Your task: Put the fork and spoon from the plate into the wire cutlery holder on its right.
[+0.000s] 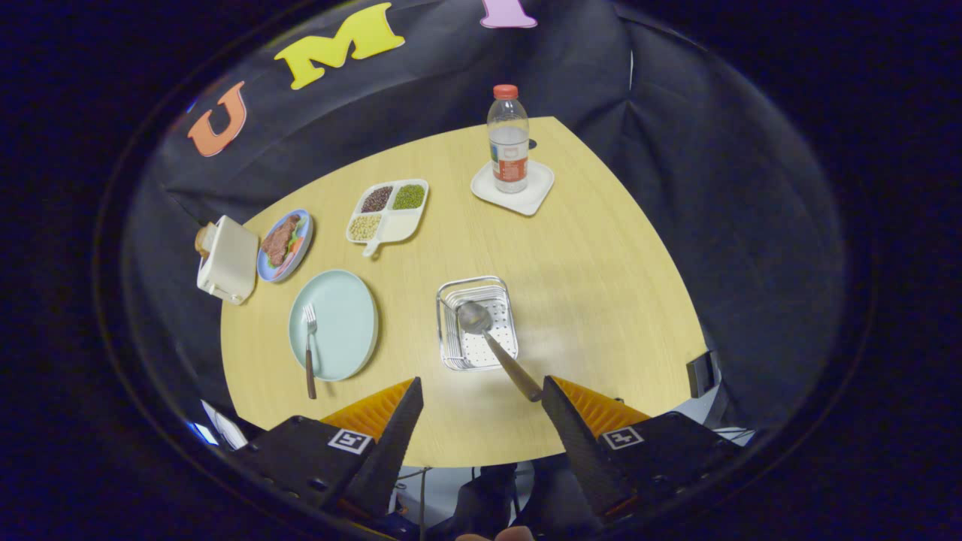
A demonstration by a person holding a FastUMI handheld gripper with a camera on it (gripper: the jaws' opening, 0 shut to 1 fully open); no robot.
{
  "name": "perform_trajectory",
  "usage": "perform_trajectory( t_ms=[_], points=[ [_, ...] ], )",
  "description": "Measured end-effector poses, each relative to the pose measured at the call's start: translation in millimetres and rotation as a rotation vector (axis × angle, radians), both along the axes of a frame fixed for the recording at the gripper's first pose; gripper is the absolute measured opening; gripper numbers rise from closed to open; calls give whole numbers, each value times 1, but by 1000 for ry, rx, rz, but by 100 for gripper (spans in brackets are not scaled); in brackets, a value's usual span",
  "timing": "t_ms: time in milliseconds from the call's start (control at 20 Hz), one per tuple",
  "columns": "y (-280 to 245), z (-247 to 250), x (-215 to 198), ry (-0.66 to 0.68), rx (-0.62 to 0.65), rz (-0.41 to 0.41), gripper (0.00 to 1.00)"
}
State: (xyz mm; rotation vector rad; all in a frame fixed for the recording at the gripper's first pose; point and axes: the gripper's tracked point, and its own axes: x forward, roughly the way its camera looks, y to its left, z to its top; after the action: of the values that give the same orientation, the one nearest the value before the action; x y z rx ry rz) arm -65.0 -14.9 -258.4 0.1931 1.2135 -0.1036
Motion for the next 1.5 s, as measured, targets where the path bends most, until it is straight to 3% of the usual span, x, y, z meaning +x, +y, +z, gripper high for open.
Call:
perform_trajectory(
  t_ms=[550, 1050, 1500],
  points=[
    [105, 9, 23, -47, 23, 147, 96],
    [248, -51, 0, 83, 61, 292, 96],
    [287, -116, -17, 195, 27, 320, 93]
  ],
)
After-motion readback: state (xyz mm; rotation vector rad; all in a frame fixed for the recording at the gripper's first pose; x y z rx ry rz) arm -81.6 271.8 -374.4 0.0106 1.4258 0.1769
